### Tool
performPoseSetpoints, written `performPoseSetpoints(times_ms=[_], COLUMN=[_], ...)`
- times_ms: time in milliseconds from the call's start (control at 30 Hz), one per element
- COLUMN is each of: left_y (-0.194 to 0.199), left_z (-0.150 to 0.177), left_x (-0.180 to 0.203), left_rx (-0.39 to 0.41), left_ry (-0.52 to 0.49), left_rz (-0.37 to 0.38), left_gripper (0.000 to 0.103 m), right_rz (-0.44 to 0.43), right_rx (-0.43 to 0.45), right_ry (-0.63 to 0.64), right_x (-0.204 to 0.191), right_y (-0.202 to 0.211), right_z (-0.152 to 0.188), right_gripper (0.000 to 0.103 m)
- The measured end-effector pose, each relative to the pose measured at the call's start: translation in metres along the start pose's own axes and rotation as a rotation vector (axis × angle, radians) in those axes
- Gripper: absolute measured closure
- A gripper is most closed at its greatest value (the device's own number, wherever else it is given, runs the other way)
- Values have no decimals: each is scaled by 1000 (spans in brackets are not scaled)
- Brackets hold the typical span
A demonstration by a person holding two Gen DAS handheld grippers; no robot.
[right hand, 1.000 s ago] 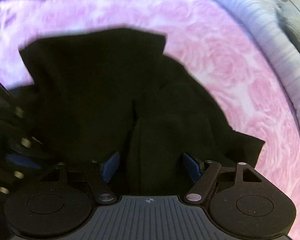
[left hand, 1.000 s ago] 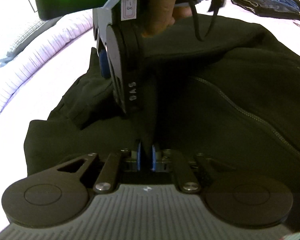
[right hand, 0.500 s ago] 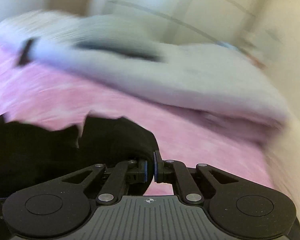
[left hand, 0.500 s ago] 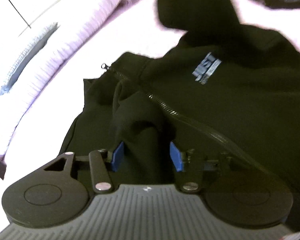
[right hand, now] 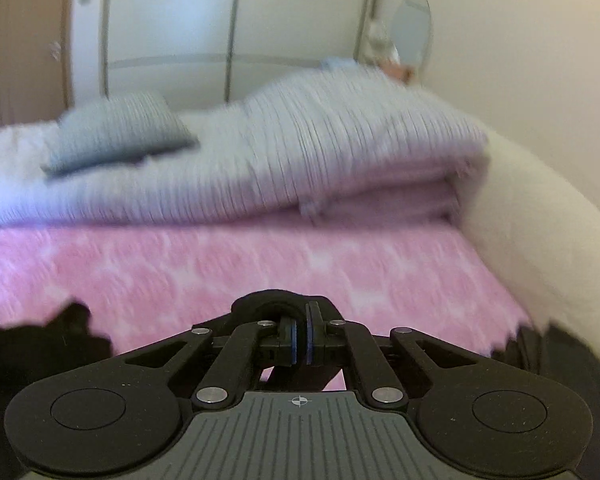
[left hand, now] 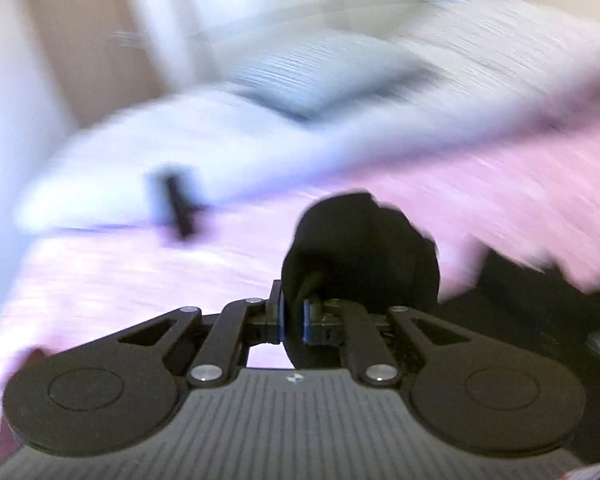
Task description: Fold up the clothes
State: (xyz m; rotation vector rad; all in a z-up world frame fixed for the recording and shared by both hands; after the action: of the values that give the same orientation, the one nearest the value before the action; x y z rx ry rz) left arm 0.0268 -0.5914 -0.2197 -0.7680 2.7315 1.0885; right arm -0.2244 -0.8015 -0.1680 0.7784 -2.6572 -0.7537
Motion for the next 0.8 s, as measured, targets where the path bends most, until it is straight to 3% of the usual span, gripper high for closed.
performPoseSetpoints(times_ms=[100, 167, 267, 367, 500, 633, 800], left_y=[6, 4, -2, -9, -23, -57, -108], left_z=[-5, 10, 42, 69, 92, 84, 60], left_x=[-84, -120, -140, -125, -79, -6, 95], left_rx=[-11, -81, -210, -276, -280, -218, -182], left_ry=[72, 80, 57, 41, -58, -136, -200], left_rz=[-170, -260, -353, -353, -245, -3, 282], left_gripper=[95, 86, 74, 67, 66, 63, 61], right_rz=[60, 156, 332, 405, 381, 213, -60], right_rx=[76, 71, -64, -223, -245, -303, -418], right_ry=[-4, -11, -51, -69, -21, -18, -9], right_x=[21, 45, 86, 101, 63, -3, -85], right_y=[15, 18, 7, -2, 1, -17, -79], right_z=[-17, -7, 29, 66, 74, 79, 89], right_gripper=[99, 99, 99, 98, 95, 95, 95])
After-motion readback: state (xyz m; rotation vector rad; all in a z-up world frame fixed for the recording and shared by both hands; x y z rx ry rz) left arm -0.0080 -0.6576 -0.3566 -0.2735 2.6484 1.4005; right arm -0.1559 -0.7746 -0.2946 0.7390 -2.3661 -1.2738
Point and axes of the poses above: each gripper's, at about its wrist camera, not at the fingertips, and y roughly against the way its jaws point, x to its right, z to its underside, the point moved 8 cm from there along -y, roughly the way its jaws point
